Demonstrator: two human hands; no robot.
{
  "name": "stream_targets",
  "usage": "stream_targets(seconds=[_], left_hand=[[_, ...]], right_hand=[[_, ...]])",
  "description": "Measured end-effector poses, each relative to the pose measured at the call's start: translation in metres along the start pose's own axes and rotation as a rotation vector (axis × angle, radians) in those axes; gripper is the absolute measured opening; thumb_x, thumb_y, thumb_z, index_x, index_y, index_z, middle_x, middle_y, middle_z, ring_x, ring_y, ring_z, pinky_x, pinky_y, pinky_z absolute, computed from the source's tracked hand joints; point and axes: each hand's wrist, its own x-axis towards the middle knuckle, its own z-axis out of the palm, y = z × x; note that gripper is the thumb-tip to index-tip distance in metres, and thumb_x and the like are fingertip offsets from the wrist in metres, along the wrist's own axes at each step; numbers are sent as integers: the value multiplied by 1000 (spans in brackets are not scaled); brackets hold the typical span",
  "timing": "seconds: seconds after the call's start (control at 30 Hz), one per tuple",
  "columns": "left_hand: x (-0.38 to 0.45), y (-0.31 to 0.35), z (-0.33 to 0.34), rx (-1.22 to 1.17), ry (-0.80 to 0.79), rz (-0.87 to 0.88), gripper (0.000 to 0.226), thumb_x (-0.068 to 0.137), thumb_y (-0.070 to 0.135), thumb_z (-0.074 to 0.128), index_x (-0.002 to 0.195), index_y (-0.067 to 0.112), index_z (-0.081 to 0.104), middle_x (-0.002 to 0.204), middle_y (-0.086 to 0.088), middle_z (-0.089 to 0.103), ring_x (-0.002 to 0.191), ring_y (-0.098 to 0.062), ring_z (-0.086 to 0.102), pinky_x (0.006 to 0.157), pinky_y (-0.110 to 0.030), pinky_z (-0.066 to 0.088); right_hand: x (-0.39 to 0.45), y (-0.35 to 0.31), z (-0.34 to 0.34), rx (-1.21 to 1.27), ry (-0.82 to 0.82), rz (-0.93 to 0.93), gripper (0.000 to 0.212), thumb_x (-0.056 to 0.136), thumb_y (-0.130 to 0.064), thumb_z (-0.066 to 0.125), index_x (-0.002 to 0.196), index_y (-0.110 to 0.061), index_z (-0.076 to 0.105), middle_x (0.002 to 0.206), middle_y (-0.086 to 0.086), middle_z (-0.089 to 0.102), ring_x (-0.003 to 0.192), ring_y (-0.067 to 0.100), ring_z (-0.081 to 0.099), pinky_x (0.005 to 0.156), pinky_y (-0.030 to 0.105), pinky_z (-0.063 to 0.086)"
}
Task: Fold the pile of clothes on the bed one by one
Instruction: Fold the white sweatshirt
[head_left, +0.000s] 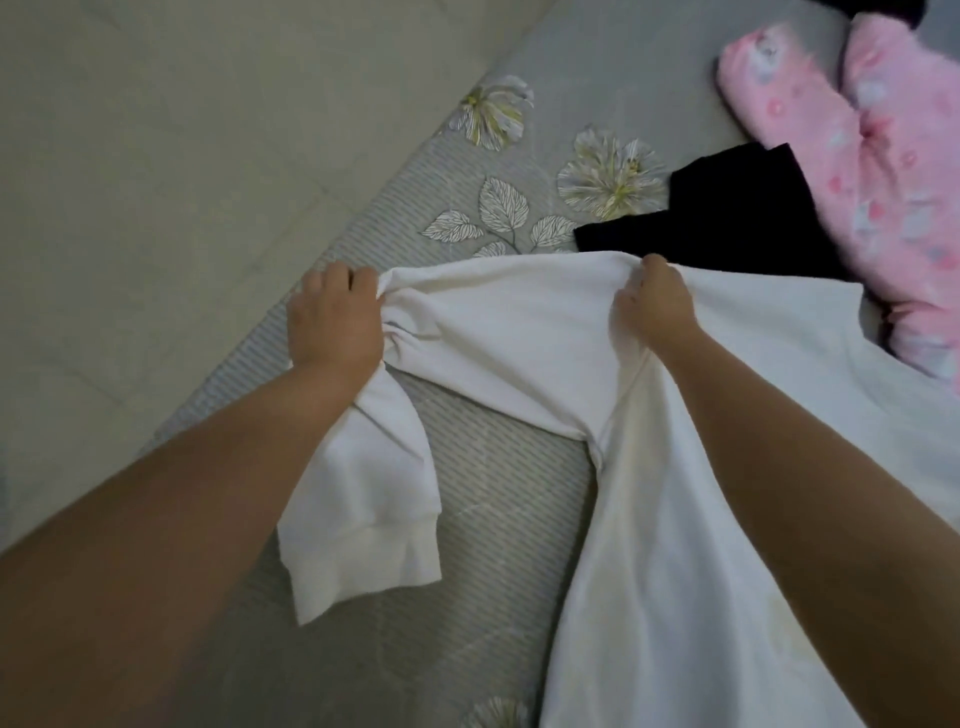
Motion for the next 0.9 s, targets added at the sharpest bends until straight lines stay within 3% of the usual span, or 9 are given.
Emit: stream_targets(seconds=[0.07, 0.13, 0.23, 0.33, 0.47, 0.57, 0.63, 0.77, 0.9], left_hand=[[-5, -1, 8, -11, 24, -2, 30, 92, 9, 38, 119, 0, 48, 120, -22, 47, 111, -33, 41, 82, -42, 28], [-5, -3, 7, -101, 57, -9, 35, 91, 12, 41, 124, 2, 46, 125, -20, 46, 114, -32, 40, 87, -41, 27], [-21, -7, -2, -257, 12, -5, 60, 87, 26, 55, 138, 3, 32, 137, -21, 38, 125, -33, 35, 102, -38, 23], [-74, -13, -7, -239, -86, -141, 89, 75, 41, 68, 142, 2, 23, 142, -23, 31, 130, -35, 30, 106, -40, 21], [-121, -24, -8, -350, -113, -272, 61, 88, 15, 56, 142, 9, 29, 126, -26, 40, 114, -37, 41, 94, -32, 27], [-119, -21, -19, -546, -157, -305, 43, 93, 6, 45, 136, 6, 41, 126, -23, 49, 113, -31, 48, 91, -24, 31], [-114, -6, -32, -748, -210, -326, 34, 92, 5, 46, 126, 8, 54, 121, -13, 58, 106, -21, 54, 84, -20, 39], [-104, 49, -67, -1321, -333, -380, 20, 91, -1, 45, 92, 9, 62, 77, 3, 71, 80, -16, 61, 77, -29, 50], [-124, 144, -80, -1490, -417, -205, 25, 93, -3, 40, 78, 8, 57, 57, 9, 67, 59, -3, 64, 62, -19, 53]], right_hand=[[-15, 6, 19, -120, -57, -66, 62, 91, -31, 43, 143, -3, 20, 142, 29, 23, 130, 36, 29, 101, 34, 26], [-32, 11, 36, -255, -31, -114, 60, 96, -32, 37, 146, -10, 12, 150, 27, 7, 140, 36, 10, 110, 42, 12], [-61, 9, 49, -253, 7, -123, 55, 98, -28, 32, 146, -9, 13, 152, 25, 1, 141, 36, 2, 111, 48, 4], [-106, 4, 67, -225, -73, -186, 54, 98, -30, 28, 147, -12, 12, 154, 18, -1, 142, 30, -2, 111, 48, -4], [-155, 15, 78, -100, -113, -290, 52, 99, -26, 35, 145, -13, 16, 155, 11, 3, 143, 25, 0, 112, 41, -5], [-169, 26, 60, 162, -26, -319, 42, 95, -9, 44, 136, 1, 36, 147, 20, 26, 140, 34, 18, 113, 36, 10], [-181, 43, 49, 223, 140, -314, 35, 87, 3, 51, 120, 13, 50, 132, 32, 43, 127, 48, 34, 104, 44, 26], [-213, 103, 35, 277, 310, -191, 26, 81, 8, 54, 106, 14, 60, 122, 34, 51, 117, 53, 42, 92, 51, 35], [-264, 182, 21, 325, 334, 6, 28, 85, 10, 54, 112, 10, 59, 129, 27, 50, 127, 40, 39, 98, 39, 33]])
